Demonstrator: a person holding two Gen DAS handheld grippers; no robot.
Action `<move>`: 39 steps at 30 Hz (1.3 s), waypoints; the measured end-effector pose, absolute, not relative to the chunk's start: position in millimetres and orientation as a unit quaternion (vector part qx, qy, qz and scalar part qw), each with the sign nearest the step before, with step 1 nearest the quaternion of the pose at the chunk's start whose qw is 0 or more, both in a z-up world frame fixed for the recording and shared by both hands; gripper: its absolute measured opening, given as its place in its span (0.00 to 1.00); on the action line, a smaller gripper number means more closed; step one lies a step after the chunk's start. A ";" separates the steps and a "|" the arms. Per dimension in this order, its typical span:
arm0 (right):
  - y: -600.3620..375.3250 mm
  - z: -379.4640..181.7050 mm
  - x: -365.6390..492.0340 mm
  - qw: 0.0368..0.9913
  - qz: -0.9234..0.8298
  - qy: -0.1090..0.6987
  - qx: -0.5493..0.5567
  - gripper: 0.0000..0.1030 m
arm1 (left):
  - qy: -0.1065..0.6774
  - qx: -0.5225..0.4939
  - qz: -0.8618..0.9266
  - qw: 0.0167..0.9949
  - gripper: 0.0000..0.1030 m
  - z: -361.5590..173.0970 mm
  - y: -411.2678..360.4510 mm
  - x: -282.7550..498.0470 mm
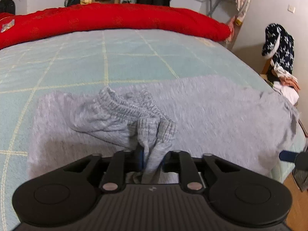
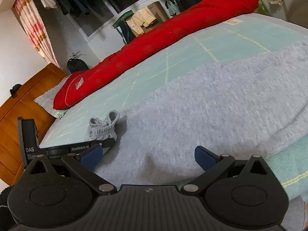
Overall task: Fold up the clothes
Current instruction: 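Open the left gripper to lay the cuffs on the sweatpants, then close the right gripper on the folded end of the sweatpants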
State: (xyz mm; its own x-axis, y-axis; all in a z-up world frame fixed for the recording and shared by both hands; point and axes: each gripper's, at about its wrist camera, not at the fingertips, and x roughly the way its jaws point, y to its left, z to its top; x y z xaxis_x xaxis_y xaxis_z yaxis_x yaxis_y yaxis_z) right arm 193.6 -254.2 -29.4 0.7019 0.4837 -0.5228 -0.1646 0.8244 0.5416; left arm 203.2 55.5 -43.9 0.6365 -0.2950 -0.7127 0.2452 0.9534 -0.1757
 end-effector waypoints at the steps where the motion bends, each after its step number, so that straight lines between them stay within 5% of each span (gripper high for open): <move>1: -255.6 -30.2 193.4 0.892 0.179 0.341 0.235 1.00 | 0.399 -0.028 -0.155 0.903 0.32 -43.4 54.2 200.9; 4: -258.6 -31.9 193.0 0.892 0.174 0.344 0.235 1.00 | 0.398 -0.026 -0.185 0.898 0.48 -37.7 51.8 192.5; 15: -263.0 -29.7 191.7 0.894 0.174 0.338 0.237 1.00 | 0.326 -0.077 -0.202 0.920 0.69 25.1 125.5 148.5; 29: -246.1 -29.3 192.7 0.887 0.193 0.351 0.229 1.00 | 0.425 -0.135 -0.190 0.874 0.69 -48.9 169.7 147.3; 39: -238.3 -36.3 211.8 0.861 0.226 0.368 0.269 1.00 | 0.349 -0.094 -0.198 0.911 0.72 -20.5 174.7 142.4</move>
